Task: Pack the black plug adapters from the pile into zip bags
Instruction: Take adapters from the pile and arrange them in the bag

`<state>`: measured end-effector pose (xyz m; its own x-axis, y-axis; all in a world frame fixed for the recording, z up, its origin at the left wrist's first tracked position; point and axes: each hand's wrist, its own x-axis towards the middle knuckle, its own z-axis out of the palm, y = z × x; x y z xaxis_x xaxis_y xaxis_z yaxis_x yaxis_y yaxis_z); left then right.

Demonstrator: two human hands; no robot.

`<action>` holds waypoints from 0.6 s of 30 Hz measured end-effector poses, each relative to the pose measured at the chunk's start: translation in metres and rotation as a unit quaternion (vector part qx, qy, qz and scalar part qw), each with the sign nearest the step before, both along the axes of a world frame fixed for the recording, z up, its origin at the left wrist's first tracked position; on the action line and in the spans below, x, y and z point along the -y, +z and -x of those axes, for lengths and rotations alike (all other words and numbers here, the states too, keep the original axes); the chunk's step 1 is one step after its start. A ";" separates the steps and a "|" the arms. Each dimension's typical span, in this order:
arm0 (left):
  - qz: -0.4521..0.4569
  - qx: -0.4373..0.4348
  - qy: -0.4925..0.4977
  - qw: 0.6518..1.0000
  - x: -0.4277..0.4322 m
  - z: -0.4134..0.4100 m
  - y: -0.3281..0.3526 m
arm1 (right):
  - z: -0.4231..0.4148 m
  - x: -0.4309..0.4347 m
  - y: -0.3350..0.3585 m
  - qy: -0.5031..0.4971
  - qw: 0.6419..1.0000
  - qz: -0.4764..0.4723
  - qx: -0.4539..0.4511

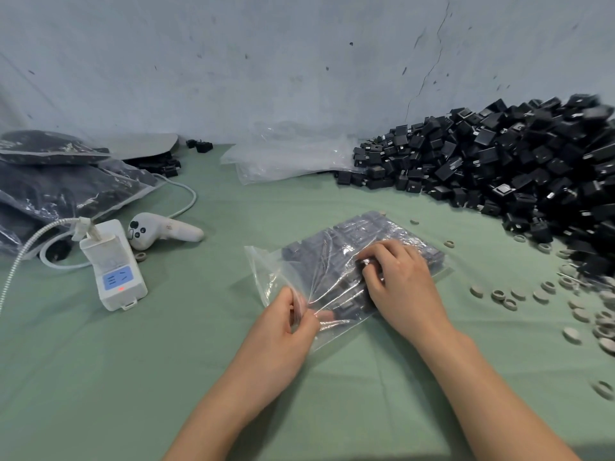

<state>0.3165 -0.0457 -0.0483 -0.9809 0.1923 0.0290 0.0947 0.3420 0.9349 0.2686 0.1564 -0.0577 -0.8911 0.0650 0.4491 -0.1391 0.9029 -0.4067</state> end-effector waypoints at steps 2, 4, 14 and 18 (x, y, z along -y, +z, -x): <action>0.002 -0.009 0.031 0.999 0.000 0.001 0.003 | 0.000 -0.001 0.000 -0.001 1.000 -0.001 0.004; -0.039 0.002 0.050 0.998 0.001 0.004 0.005 | 0.000 -0.001 0.000 0.000 1.000 0.001 0.007; -0.083 -0.004 0.190 0.978 0.014 0.010 0.007 | 0.000 -0.003 -0.001 0.008 1.000 0.017 0.000; -0.063 -0.002 0.192 0.979 0.018 0.009 0.009 | 0.000 -0.003 0.001 0.013 0.999 0.046 -0.001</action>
<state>0.3078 -0.0639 -0.0390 -0.9802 -0.1953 0.0323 -0.0147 0.2346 0.9720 0.2685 0.1593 -0.0568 -0.8919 0.0829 0.4445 -0.1628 0.8582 -0.4868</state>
